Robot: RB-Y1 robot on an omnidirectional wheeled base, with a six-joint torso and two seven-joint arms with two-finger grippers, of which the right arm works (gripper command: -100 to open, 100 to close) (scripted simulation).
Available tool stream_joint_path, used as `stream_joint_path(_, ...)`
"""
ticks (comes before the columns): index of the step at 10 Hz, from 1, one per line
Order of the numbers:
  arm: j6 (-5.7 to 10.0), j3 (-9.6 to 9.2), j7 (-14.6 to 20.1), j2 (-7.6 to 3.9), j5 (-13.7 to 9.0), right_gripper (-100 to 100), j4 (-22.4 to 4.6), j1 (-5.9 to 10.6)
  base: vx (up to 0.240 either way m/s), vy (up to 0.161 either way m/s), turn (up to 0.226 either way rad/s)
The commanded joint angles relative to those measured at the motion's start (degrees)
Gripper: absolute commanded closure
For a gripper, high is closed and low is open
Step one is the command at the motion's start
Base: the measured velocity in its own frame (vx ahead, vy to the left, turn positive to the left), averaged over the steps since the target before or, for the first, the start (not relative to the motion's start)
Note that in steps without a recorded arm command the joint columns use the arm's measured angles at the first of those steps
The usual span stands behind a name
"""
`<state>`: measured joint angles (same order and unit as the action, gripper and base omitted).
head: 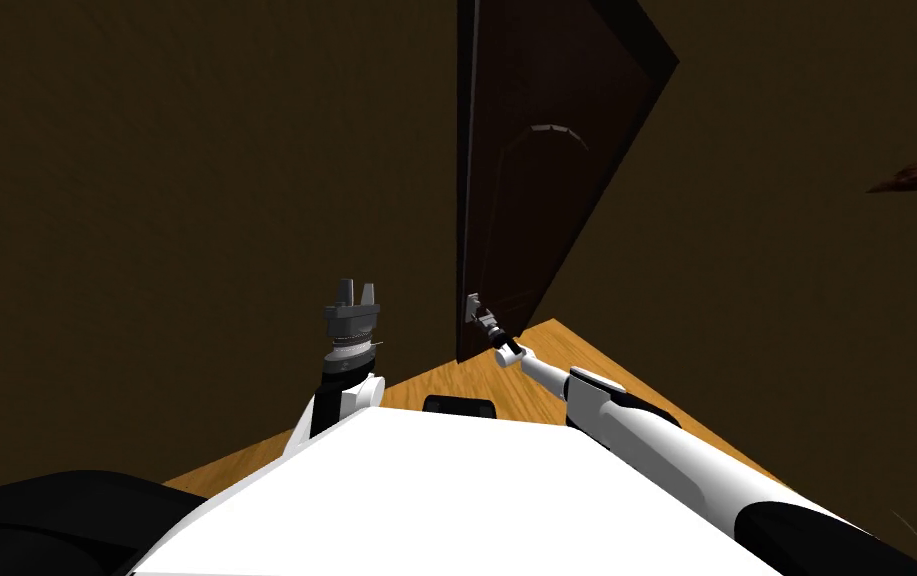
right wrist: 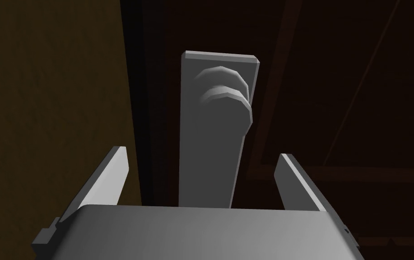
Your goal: Pull the door open
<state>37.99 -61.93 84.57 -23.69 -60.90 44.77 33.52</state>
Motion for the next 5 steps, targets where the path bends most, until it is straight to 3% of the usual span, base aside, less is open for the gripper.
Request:
stream_joint_path(1, 0.56, 0.16, 1.1, -1.76, -0.3, -100, 0.0, -0.36, 0.079, 0.084, 0.153)
stream_joint_path(5, 2.8, -0.42, 5.5, -6.29, -0.4, -100, -1.3, -0.88, 0.079, 0.09, 0.137)
